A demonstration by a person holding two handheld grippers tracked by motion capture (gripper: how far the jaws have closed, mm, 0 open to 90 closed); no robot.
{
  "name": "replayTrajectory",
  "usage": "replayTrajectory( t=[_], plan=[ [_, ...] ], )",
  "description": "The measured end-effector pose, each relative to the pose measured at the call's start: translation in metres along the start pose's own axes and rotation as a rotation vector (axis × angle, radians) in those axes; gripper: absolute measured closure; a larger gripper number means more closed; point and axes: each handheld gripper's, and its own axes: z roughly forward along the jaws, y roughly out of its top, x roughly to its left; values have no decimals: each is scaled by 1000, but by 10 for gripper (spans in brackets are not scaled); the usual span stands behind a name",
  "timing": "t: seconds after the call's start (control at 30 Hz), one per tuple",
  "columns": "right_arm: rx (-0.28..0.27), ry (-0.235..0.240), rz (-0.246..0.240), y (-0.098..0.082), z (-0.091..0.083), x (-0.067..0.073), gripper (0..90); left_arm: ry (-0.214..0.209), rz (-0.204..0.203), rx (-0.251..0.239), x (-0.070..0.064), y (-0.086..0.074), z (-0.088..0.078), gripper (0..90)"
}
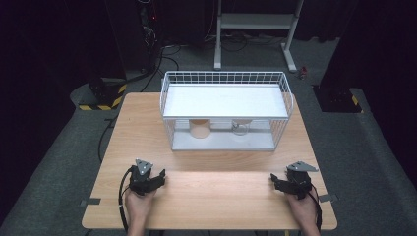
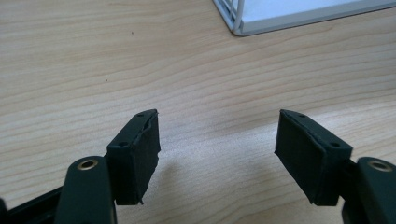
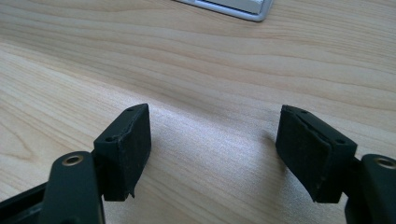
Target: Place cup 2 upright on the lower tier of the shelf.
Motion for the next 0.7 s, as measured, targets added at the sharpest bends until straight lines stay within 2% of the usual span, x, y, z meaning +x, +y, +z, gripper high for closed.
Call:
replayTrajectory(
  t=[0.23, 0.37, 0.6, 0.7],
  plan=[
    [-1, 4, -2, 0, 0, 0, 266, 24, 3, 19, 1, -3, 6, 311],
    [-1, 4, -2, 0, 0, 0, 266, 25, -12, 15, 3, -4, 8, 313],
    [-1, 4, -2, 0, 0, 0, 266, 26, -6, 17, 1, -3, 10, 313],
    [-1, 4, -2, 0, 0, 0, 266, 8, -25, 31, 4, -2, 10, 305]
  ],
)
